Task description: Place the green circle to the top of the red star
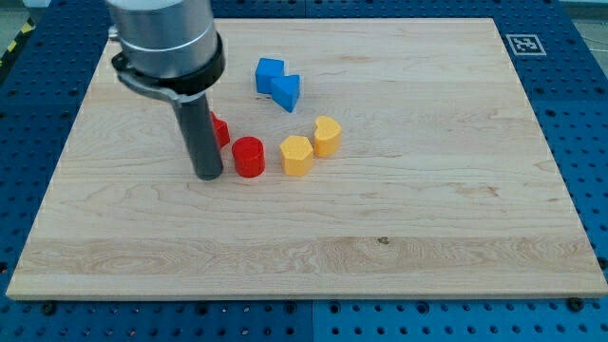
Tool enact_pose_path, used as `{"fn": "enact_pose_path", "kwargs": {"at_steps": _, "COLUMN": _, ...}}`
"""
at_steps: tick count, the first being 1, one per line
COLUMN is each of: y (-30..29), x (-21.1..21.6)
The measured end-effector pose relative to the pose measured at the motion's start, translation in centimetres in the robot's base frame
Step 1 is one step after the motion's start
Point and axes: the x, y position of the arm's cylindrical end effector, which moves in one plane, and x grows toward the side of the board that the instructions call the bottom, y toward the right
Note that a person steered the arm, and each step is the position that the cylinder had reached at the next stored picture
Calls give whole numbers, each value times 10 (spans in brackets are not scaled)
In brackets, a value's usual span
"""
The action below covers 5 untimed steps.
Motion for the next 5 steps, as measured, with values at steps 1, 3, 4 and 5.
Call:
{"fn": "enact_pose_path", "kwargs": {"at_steps": 1, "y": -49, "x": -25}}
{"fn": "enact_pose_path", "kwargs": {"at_steps": 3, "y": -126, "x": -128}}
{"fn": "enact_pose_path", "kwargs": {"at_steps": 4, "y": -149, "x": -194}}
{"fn": "enact_pose_path", "kwargs": {"at_steps": 5, "y": -144, "x": -227}}
